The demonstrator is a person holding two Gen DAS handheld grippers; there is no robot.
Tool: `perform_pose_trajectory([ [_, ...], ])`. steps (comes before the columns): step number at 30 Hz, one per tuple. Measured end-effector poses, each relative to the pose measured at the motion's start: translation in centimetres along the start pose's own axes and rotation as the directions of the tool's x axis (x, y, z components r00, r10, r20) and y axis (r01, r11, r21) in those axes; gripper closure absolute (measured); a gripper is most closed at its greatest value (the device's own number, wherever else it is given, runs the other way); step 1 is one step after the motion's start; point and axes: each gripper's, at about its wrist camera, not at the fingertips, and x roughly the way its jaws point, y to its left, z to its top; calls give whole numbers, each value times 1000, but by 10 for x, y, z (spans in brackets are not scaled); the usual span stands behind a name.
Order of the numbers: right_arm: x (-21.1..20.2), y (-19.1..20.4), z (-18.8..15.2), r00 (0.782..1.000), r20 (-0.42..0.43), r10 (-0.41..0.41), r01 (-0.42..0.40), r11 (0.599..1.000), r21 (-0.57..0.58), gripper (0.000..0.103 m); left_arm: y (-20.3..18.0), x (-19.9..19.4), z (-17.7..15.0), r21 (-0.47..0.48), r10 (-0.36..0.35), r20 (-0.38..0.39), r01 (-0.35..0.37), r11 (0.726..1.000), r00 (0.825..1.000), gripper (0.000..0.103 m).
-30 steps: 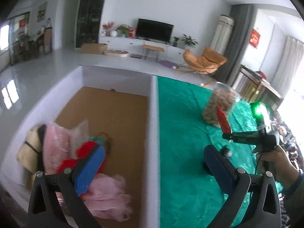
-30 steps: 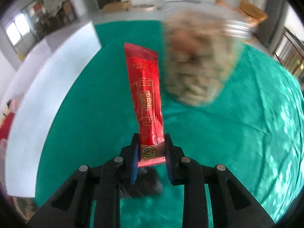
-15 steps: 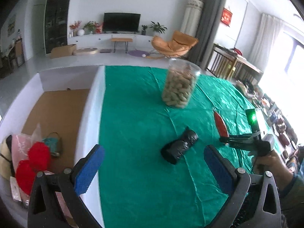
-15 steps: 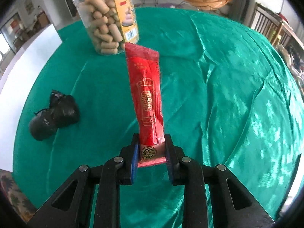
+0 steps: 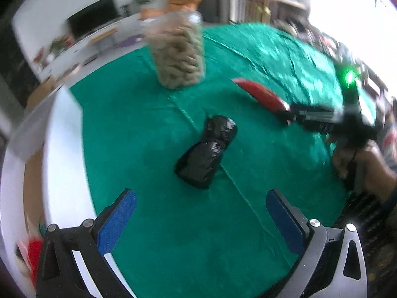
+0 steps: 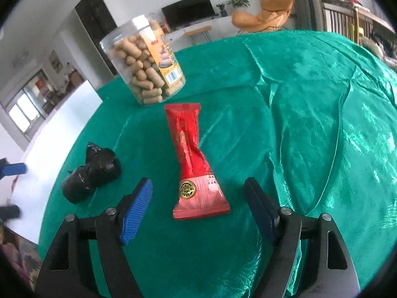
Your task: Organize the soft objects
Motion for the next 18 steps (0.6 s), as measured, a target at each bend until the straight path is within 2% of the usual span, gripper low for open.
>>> perform_pose_trajectory([
  [4,-5,-2,-5,1000,6,18,-18,1000,15,24,-12,38,20,94,12,-32,-9,996,999,0],
  [7,-5,-3,-5,1000,8,27,-27,999,22,24,-8,73,33,113,81,-46,-75,991,996,0],
  [13,-8,-7,-8,999,15,45,-46,998,39,24,2,103,39,76,31,-88,-25,997,996,3],
  [14,-9,-7,-8,999,15,46,-46,998,41,24,2,101,39,77,17,-69,-12,997,997,15],
  [15,-9,-7,-8,999,16,46,-47,998,43,24,2,99,38,77,-6,-46,9,997,999,46],
  [16,-9,-8,-8,999,18,48,-49,998,48,24,3,98,37,62,-36,-37,38,997,999,60],
  [18,-10,-9,-7,999,10,53,-54,997,51,24,12,99,36,5,-29,-22,29,1000,999,64],
])
